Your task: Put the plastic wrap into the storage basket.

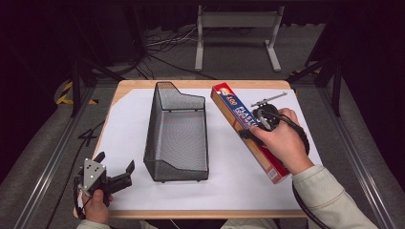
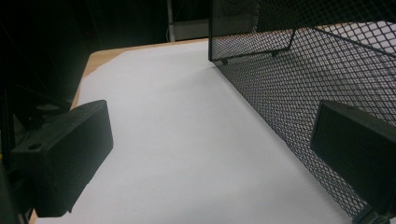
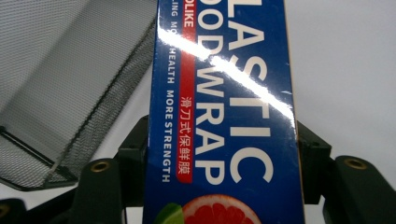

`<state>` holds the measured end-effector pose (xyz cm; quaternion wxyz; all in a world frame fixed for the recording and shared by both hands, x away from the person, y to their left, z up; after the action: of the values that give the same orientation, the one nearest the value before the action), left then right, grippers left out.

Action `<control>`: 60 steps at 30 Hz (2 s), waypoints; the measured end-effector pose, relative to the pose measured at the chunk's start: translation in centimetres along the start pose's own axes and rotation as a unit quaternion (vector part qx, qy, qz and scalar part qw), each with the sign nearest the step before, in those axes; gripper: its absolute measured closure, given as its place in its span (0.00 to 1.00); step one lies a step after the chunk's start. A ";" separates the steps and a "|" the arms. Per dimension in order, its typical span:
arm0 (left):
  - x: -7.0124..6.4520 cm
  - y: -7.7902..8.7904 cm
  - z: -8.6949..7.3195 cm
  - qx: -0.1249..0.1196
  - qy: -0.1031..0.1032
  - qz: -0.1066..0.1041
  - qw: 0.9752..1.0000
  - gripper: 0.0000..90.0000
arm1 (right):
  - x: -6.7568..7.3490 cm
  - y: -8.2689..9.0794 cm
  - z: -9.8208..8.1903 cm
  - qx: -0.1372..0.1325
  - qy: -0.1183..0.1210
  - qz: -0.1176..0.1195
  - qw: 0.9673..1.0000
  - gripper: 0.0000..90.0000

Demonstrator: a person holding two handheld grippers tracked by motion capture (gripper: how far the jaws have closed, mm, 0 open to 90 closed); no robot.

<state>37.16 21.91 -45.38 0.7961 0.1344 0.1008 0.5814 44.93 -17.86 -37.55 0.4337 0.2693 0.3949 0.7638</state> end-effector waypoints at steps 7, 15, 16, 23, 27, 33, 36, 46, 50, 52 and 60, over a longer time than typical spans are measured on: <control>-0.1 -0.1 0.2 -0.004 -0.002 -0.001 1.000 0.00 | 3.0 -0.5 1.4 -0.003 0.016 0.022 1.000 0.43; -0.3 -0.5 0.4 -0.005 -0.006 -0.006 1.000 0.00 | 5.2 -0.5 2.7 -0.002 0.031 0.028 0.999 0.43; -0.2 -0.5 0.4 -0.005 -0.006 -0.006 1.000 0.00 | 5.5 -0.5 2.9 -0.002 0.033 0.028 0.999 0.43; -0.4 -0.6 0.3 -0.005 -0.007 -0.007 1.000 0.00 | 7.2 -0.3 4.2 -0.010 0.041 0.034 0.999 0.43; -0.4 -0.5 0.4 -0.005 -0.007 -0.007 1.000 0.00 | 8.1 -0.5 4.6 -0.004 0.046 0.038 0.998 0.43; -0.3 -0.6 0.2 -0.004 -0.004 -0.007 1.000 0.00 | 9.2 -1.0 5.3 0.002 0.045 0.043 0.998 0.43; -0.3 -0.6 0.2 -0.004 -0.005 -0.007 1.000 0.00 | 9.7 -1.3 5.5 0.003 0.046 0.044 0.998 0.43; -0.2 -0.7 0.1 -0.001 -0.005 -0.008 1.000 0.00 | 11.2 -3.8 6.5 -0.002 0.039 0.040 0.998 0.43; -0.3 -0.9 0.0 -0.001 -0.003 -0.011 1.000 0.00 | 11.8 -4.4 6.6 0.005 0.043 0.039 0.998 0.43; -0.3 -0.9 0.0 -0.001 -0.004 -0.011 1.000 0.00 | 11.9 -4.5 6.6 0.005 0.044 0.038 0.998 0.43; -0.4 -0.7 0.1 -0.002 -0.004 -0.011 1.000 0.00 | 12.8 -5.3 6.9 0.010 0.029 0.045 0.999 0.43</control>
<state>37.73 21.32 -45.55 0.8034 0.1341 0.0979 0.5718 46.40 -2.42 -37.35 0.3848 0.2686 0.4023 0.7861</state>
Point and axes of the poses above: each handheld gripper's, and its own axes: y roughly backward along the jaws, z roughly out of its top, x roughly to its left, the point moved 9 cm from there along -y, roughly forward along the jaws, and after that the axes turned 2 degrees about x, right-handed, at the moved point
